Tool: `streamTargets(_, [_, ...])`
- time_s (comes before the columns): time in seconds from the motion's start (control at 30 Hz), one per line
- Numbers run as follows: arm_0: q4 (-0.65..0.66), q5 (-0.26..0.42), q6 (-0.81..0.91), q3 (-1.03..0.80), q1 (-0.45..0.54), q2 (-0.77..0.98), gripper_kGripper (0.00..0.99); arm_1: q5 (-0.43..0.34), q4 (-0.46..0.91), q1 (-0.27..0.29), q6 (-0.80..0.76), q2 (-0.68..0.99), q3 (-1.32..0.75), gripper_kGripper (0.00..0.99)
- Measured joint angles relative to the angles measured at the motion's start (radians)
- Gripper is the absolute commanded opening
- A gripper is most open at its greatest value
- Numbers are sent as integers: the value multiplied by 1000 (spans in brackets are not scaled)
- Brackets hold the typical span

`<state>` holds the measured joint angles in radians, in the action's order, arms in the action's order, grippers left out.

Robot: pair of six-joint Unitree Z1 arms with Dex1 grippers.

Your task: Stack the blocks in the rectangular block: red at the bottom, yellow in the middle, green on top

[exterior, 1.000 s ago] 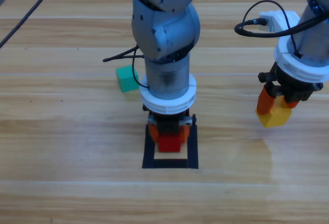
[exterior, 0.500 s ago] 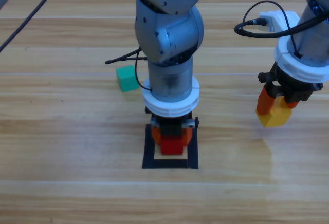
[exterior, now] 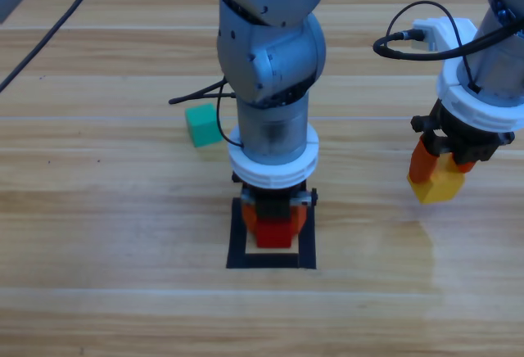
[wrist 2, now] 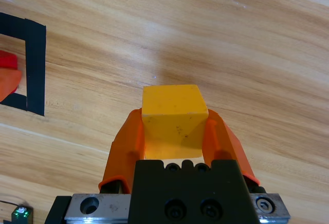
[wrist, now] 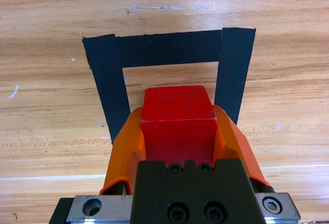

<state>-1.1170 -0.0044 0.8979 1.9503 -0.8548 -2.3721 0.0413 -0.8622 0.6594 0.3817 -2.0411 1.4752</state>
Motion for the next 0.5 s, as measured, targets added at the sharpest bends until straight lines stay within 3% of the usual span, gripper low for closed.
streamTargets(0.07, [0,0,0,3,0,-2,32,0,0,0,-1,0,0,20])
streamTargets(0.13, [0,0,0,7,0,-4,164,0,0,0,-1,0,0,20])
streamTargets(0.17, [0,-1,0,11,0,-6,301,0,0,0,-2,0,0,20])
streamTargets(0.2, [0,-5,0,16,0,-8,646,0,0,0,-2,0,0,20])
streamTargets(0.23, [0,-9,0,25,0,-11,917,0,0,0,-2,0,0,20])
streamTargets(0.27, [0,-10,0,33,-1,-15,988,0,0,0,-2,0,0,20])
streamTargets(0.5, [1,-12,0,36,-7,-20,990,0,0,0,-3,-1,0,20])
